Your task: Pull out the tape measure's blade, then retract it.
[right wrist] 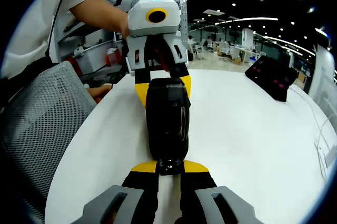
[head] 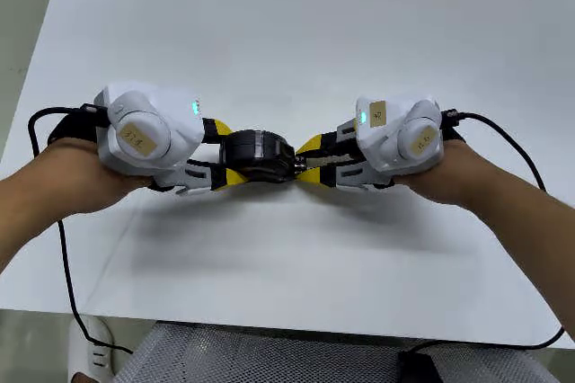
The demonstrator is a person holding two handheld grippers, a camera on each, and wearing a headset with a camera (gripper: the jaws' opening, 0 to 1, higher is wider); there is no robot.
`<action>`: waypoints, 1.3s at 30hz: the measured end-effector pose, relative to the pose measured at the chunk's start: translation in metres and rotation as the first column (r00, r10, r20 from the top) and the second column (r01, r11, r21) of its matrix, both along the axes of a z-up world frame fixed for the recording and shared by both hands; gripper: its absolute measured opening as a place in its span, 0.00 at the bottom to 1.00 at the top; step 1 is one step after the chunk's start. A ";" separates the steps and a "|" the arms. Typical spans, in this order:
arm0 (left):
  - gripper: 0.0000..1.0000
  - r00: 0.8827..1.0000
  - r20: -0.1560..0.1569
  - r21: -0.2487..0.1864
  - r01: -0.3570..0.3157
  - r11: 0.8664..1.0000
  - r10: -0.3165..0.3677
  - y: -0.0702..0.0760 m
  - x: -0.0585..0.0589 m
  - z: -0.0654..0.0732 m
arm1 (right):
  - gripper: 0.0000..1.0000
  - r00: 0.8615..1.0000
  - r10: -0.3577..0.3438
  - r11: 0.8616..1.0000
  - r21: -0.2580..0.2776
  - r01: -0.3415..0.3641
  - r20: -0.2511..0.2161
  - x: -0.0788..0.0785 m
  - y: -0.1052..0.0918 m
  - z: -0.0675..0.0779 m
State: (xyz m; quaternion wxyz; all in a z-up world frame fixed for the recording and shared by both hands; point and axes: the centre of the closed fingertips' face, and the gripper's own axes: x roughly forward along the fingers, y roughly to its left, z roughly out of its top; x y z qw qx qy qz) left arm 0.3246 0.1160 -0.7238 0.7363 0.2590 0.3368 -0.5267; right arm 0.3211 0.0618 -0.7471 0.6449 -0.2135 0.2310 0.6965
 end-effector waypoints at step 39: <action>0.24 0.998 0.008 0.014 0.060 0.998 -0.060 0.001 0.000 0.000 | 0.10 0.999 -0.032 0.999 -0.010 0.032 0.004 -0.003 -0.002 -0.005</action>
